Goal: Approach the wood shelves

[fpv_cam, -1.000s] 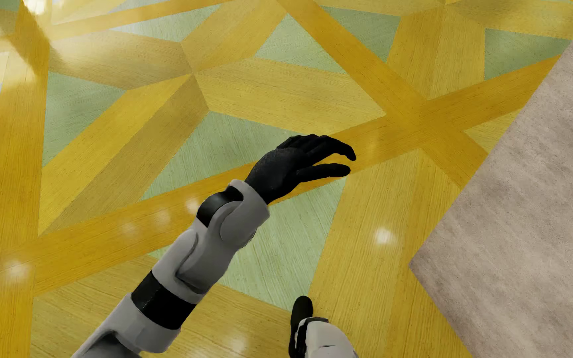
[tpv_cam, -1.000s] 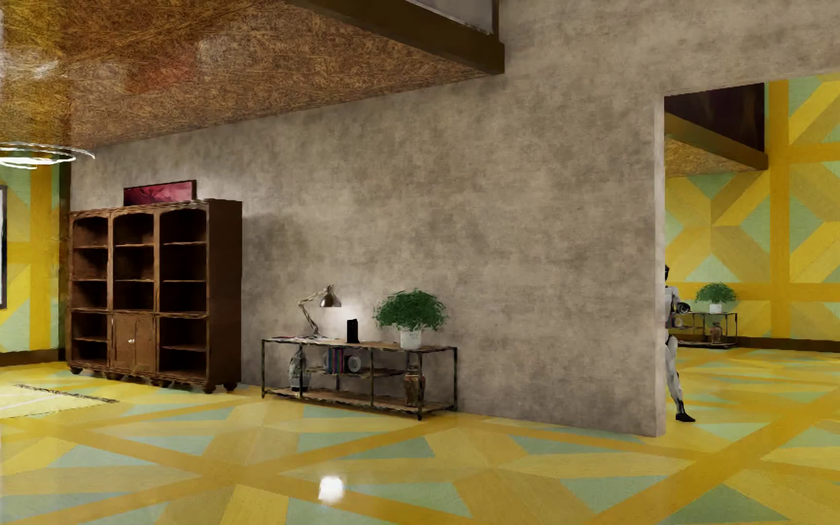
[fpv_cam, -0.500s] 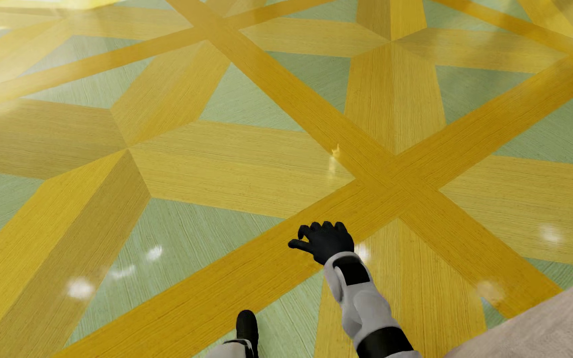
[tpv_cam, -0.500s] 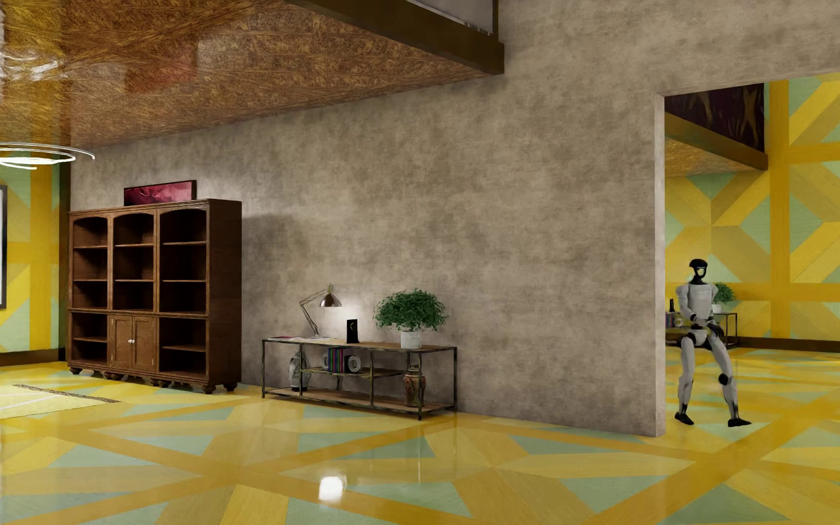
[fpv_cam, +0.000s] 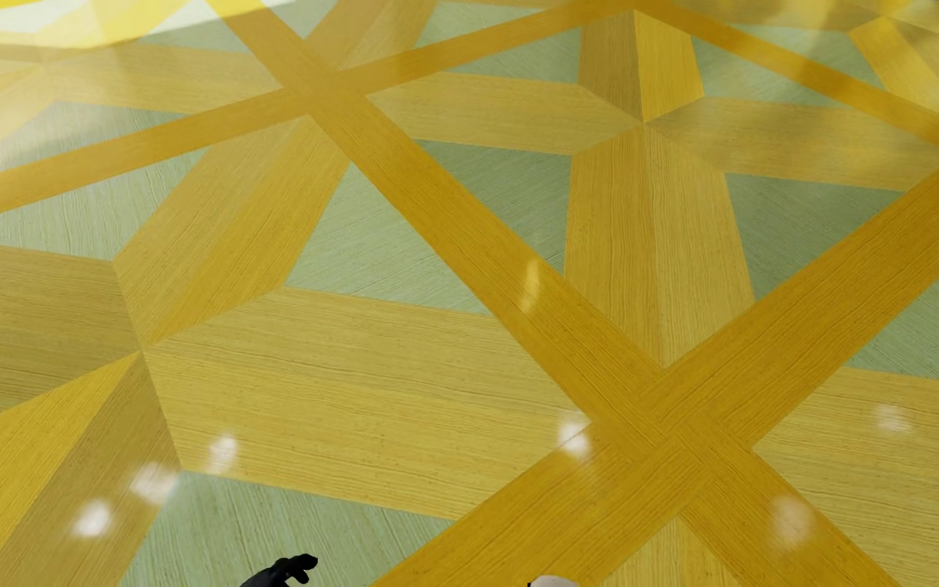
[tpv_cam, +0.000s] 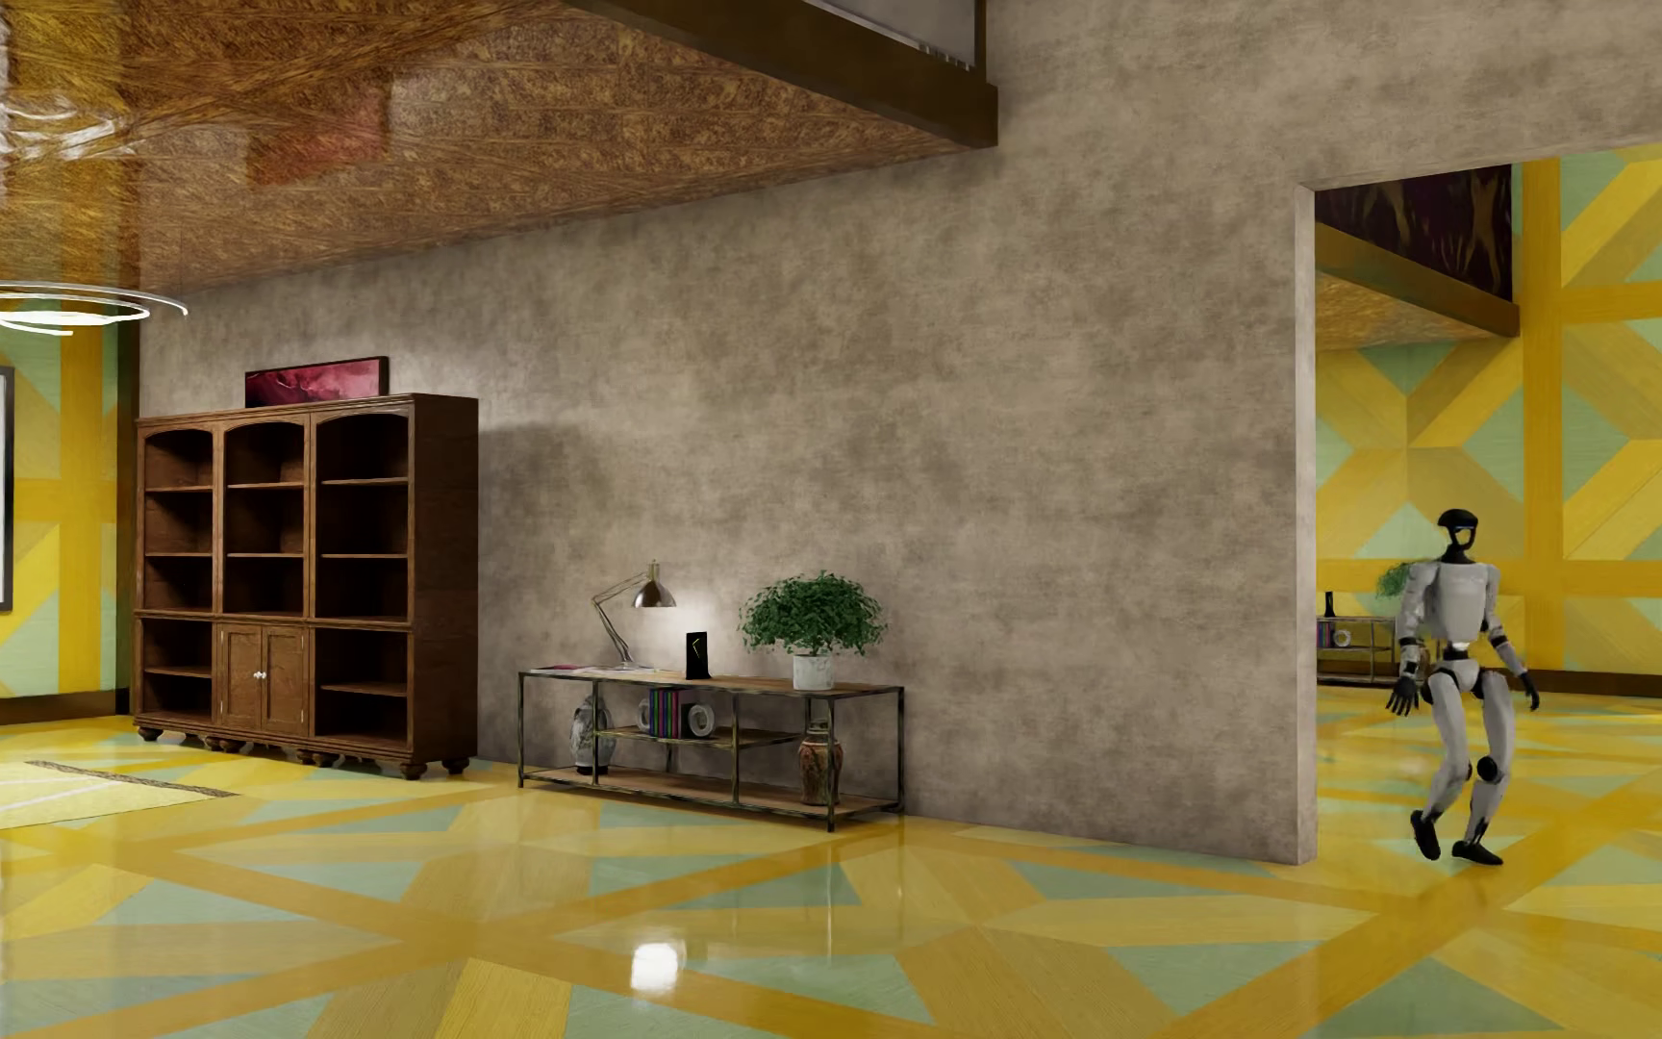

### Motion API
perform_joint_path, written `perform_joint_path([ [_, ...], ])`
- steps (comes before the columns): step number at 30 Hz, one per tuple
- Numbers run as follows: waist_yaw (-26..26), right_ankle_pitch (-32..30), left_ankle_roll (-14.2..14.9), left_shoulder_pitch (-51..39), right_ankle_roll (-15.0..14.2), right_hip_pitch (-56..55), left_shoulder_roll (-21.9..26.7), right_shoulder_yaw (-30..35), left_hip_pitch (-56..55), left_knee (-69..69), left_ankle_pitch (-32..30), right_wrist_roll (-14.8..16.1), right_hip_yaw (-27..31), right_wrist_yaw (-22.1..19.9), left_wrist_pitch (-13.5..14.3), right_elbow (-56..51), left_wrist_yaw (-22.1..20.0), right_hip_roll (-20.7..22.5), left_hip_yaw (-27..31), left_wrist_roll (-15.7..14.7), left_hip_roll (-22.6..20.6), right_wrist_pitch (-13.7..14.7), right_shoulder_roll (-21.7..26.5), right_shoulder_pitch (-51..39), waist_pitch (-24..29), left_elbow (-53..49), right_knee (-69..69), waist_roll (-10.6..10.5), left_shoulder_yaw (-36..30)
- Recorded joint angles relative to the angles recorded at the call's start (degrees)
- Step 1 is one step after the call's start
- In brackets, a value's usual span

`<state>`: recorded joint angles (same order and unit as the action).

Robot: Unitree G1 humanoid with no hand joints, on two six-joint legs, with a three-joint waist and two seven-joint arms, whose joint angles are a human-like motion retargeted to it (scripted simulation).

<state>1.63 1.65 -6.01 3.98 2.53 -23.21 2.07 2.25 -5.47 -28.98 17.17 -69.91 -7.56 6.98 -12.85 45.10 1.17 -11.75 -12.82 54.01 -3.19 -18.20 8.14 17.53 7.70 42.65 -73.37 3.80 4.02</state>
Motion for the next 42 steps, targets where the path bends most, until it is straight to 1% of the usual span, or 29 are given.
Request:
perform_joint_path([
  [2, 2.2, 0.6, 0.8, -9.9, 1.2, -5.6, 1.3, -10.5, 5.5, 3.3, 2.5, 9.2, -4.1, -0.7, 1.9, -5.4, -0.8, -2.2, 2.1, 0.3, -1.0, -0.4, -3.0, 7.5, 0.3, -0.6, 16.7, 0.7, -3.0],
  [4, 3.5, -2.8, 1.8, -17.4, -0.9, -5.6, 2.2, -14.4, 11.4, 7.9, 4.3, 11.1, -10.3, -1.0, 2.9, -6.6, -2.0, -0.6, 3.1, -0.1, -2.1, -1.9, -4.1, 11.0, 0.4, -2.2, 44.7, 1.3, -5.2],
  [5, 3.9, -2.6, 2.6, -19.7, -5.8, -5.4, 2.4, -14.1, 14.9, 11.0, 5.0, 8.6, -6.8, -0.4, 3.6, -6.0, -2.4, 3.5, 3.2, -1.4, -2.3, -2.9, -3.5, 11.6, 0.3, -3.5, 58.8, 1.3, -5.5],
  [6, 4.2, -0.6, 3.6, -21.1, -5.3, -6.2, 2.6, -12.8, 18.3, 13.2, 5.7, 4.7, -1.1, 0.5, 4.3, -4.5, -3.0, 6.7, 3.0, -2.6, -2.4, -2.4, -2.1, 11.4, 0.3, -5.2, 65.7, 1.1, -5.6],
  [7, 4.1, -0.2, 4.2, -21.3, -7.1, -6.8, 3.0, -11.5, 21.0, 13.3, 6.8, 0.2, -3.1, 0.9, 4.7, -2.7, -4.1, 7.4, 1.8, -3.2, -2.5, -2.5, -0.3, 10.4, 0.3, -6.8, 65.2, 1.1, -6.0],
  [8, 3.9, -3.2, 4.3, -20.5, -3.5, -6.8, 3.3, -10.7, 23.4, 12.6, 7.2, -4.3, -7.1, 0.3, 5.3, -0.9, -5.3, 7.1, 0.7, -4.0, -2.3, -3.2, 1.1, 8.7, 0.3, -8.4, 60.6, 0.9, -6.3],
  [9, 4.1, -3.9, 4.7, -19.1, 2.6, -6.9, 3.8, -12.4, 25.5, 10.5, 5.8, -5.5, -9.6, -1.6, 6.5, -0.9, -5.0, 6.9, 0.4, -4.3, -1.2, -4.4, 0.9, 6.5, 0.5, -9.6, 55.6, 0.3, -7.2],
  [11, 5.0, -8.4, 3.4, -14.5, 5.9, -4.7, 4.0, -21.5, 25.7, -0.4, -3.6, 1.8, -12.5, -6.9, 6.3, -5.3, -5.9, 6.5, 0.3, -3.3, 2.4, -6.9, -2.2, 2.0, 0.9, -9.7, 47.9, -1.7, -9.1],
  [13, 5.3, -2.7, 6.4, -8.7, 8.2, -2.1, 4.4, -27.2, 17.6, -24.1, -16.2, 12.1, -13.2, -9.2, 4.0, -8.7, -3.6, 8.7, -0.4, -2.1, 9.1, -7.3, -4.8, -4.4, 1.5, -6.6, 41.9, -4.0, -9.2],
  [14, 4.8, 0.0, 6.9, -5.7, 8.0, 0.7, 4.4, -26.0, 12.4, -35.0, -20.0, 13.9, -12.8, -9.1, 2.6, -7.9, -1.8, 10.8, 0.4, -1.8, 12.2, -6.9, -4.7, -8.1, 1.8, -4.0, 41.5, -5.1, -8.7],
  [16, 3.1, 3.6, 3.8, 0.9, 7.4, 7.9, 4.5, -18.6, 1.1, -48.9, -14.8, 9.3, -10.7, -7.9, -0.9, -2.8, 1.6, 14.9, 3.3, -1.1, 15.6, -4.2, -3.2, -16.4, 1.9, 1.5, 43.9, -6.9, -7.0],
  [18, 0.7, 5.7, 1.9, 7.1, 6.6, 16.0, 4.3, -7.7, -9.4, -52.3, -15.2, 1.9, -7.2, -7.4, -3.5, -1.7, 3.3, 18.5, 5.9, -0.3, 18.0, 2.5, -2.0, -24.0, 1.8, 5.1, 48.6, -7.8, -4.1],
  [20, -1.6, 8.1, 1.1, 14.5, 5.9, 23.3, 3.5, -0.9, -17.5, -44.8, -14.8, 0.3, -2.9, -7.9, -4.1, -5.7, 3.7, 20.7, 6.4, -1.5, 18.6, 9.0, -2.6, -30.1, 1.3, 4.1, 52.7, -8.3, -0.3],
  [22, -3.2, 10.8, 2.3, 21.8, 4.9, 29.7, 2.7, 0.9, -22.1, -27.1, -15.5, 5.6, 0.5, -8.8, -2.6, -13.2, 2.8, 22.1, 5.4, -3.5, 18.4, 11.0, -4.9, -33.5, 0.7, 2.0, 56.0, -8.7, 3.1],
  [25, -4.2, 15.1, 7.2, 28.3, 3.9, 37.1, 0.7, 0.1, -20.6, 15.7, -16.9, 22.7, 3.3, -8.8, -3.3, -27.1, 2.9, 23.0, 10.1, -4.3, 12.0, 10.7, -9.0, -34.6, 0.1, 0.2, 59.2, -9.1, 6.5],
  [27, -4.0, 16.8, 12.0, 28.8, 4.0, 41.2, 0.4, -1.6, -21.9, 19.8, -15.4, 36.3, 2.1, -8.6, -4.0, -34.6, 4.9, 22.6, 6.9, -2.8, 8.8, 7.9, -10.2, -34.1, 0.6, 0.7, 57.5, -9.1, 7.3],
  [28, -4.2, 16.8, 9.7, 28.0, 3.8, 43.2, 0.9, -2.0, -23.0, 13.6, -16.9, 40.4, 0.8, -8.7, -4.1, -37.0, 5.2, 21.9, 5.6, -1.5, 7.5, 6.9, -9.3, -33.6, 0.7, 0.9, 56.0, -8.9, 7.3],
  [29, -4.6, 14.8, 8.0, 27.3, 3.0, 45.3, 0.8, -1.8, -23.4, 7.3, -15.9, 41.4, 0.0, -8.8, -4.0, -38.0, 4.5, 21.3, 6.2, -1.0, 6.1, 5.9, -8.0, -33.3, 0.7, 0.0, 53.8, -8.5, 8.3],
  [30, -5.2, 11.6, 5.1, 27.0, 1.5, 46.3, -0.4, -0.6, -22.7, 3.7, -19.9, 38.0, -0.3, -9.0, -3.7, -37.8, 3.1, 20.0, 6.6, -1.8, 5.3, 4.8, -6.0, -33.2, 0.5, -1.6, 50.4, -8.0, 10.3],
  [31, -5.6, 6.0, 0.8, 26.8, 1.1, 45.6, -2.4, 2.8, -22.0, -0.4, -20.9, 26.2, -0.7, -8.1, -3.4, -36.0, 0.9, 18.0, 4.7, -3.5, 5.6, 3.5, -2.2, -33.3, 0.4, -3.8, 44.4, -7.2, 12.6],
  [32, -6.0, 0.7, -0.2, 26.1, -0.7, 42.8, -4.1, 5.8, -22.0, -5.6, -16.8, 11.6, -1.4, -7.2, -2.9, -33.8, -1.5, 15.9, 3.2, -6.1, 5.9, 3.0, 0.7, -32.9, 0.6, -5.3, 34.7, -6.2, 14.5],
  [33, -6.1, -4.4, 0.0, 24.2, -7.3, 38.0, -5.2, 8.9, -21.1, -8.9, -12.8, -5.1, -2.9, -4.4, -3.2, -30.5, -2.9, 12.1, 1.8, -8.0, 6.0, 2.6, 3.4, -32.0, 0.8, -5.3, 22.4, -5.1, 15.3],
  [34, -5.8, -9.6, 0.3, 21.4, -8.2, 32.2, -5.2, 11.0, -19.2, -10.5, -9.4, -18.3, -2.7, -1.4, -4.4, -27.2, -3.3, 8.8, 0.5, -7.6, 5.9, 3.5, 4.1, -30.4, 1.0, -3.9, 11.0, -3.9, 14.4],
  [35, -5.3, -8.0, 0.8, 17.7, -5.4, 26.0, -4.2, 10.1, -16.6, -10.6, -7.0, -23.9, -2.6, 0.1, -6.1, -24.3, -2.6, 5.4, -0.2, -5.9, 5.4, 4.7, 2.6, -27.7, 1.2, -1.7, 2.5, -2.6, 12.5],
  [36, -4.4, -4.0, 1.4, 13.6, -4.9, 19.9, -3.0, 6.2, -13.8, -9.8, -5.2, -22.5, -2.3, 1.1, -7.7, -21.3, -1.0, 3.3, -0.3, -3.8, 5.0, 4.3, -0.3, -24.0, 1.3, 0.5, -3.2, -1.5, 10.2],
  [39, -0.7, -2.0, 3.1, 1.0, -2.2, 3.9, -0.7, -11.4, -4.7, -3.8, -2.0, 0.2, -3.4, 0.9, -5.2, -9.3, 2.6, -1.0, 1.4, 0.1, 3.1, -3.1, -8.1, -13.5, 1.4, 1.8, -3.0, 0.3, 2.3],
  [40, 0.4, -0.9, 3.6, -3.1, -1.3, -0.1, -0.2, -14.7, -2.0, -1.8, -0.9, 4.8, -4.8, 1.2, -3.3, -5.2, 2.1, -2.5, 2.4, 0.7, 2.5, -6.4, -8.6, -10.3, 1.4, 1.2, 2.2, 0.6, -0.5],
  [41, 1.3, -0.7, 4.2, -7.0, -0.6, -3.1, 0.4, -14.5, 0.4, -0.1, 0.3, 5.0, -6.9, 1.8, -1.5, -1.3, 1.4, -4.1, 3.3, 0.9, 2.0, -8.3, -7.9, -6.5, 1.4, -0.1, 10.0, 0.8, -3.1],
  [42, 2.0, -0.8, 4.7, -10.8, 0.0, -4.7, 0.8, -11.3, 2.7, 1.5, 1.4, 1.7, -10.2, 2.5, 0.7, 1.5, -0.6, -5.8, 4.0, 0.4, 1.4, -8.9, -6.5, -2.1, 1.4, -1.8, 20.4, 0.9, -5.3],
])
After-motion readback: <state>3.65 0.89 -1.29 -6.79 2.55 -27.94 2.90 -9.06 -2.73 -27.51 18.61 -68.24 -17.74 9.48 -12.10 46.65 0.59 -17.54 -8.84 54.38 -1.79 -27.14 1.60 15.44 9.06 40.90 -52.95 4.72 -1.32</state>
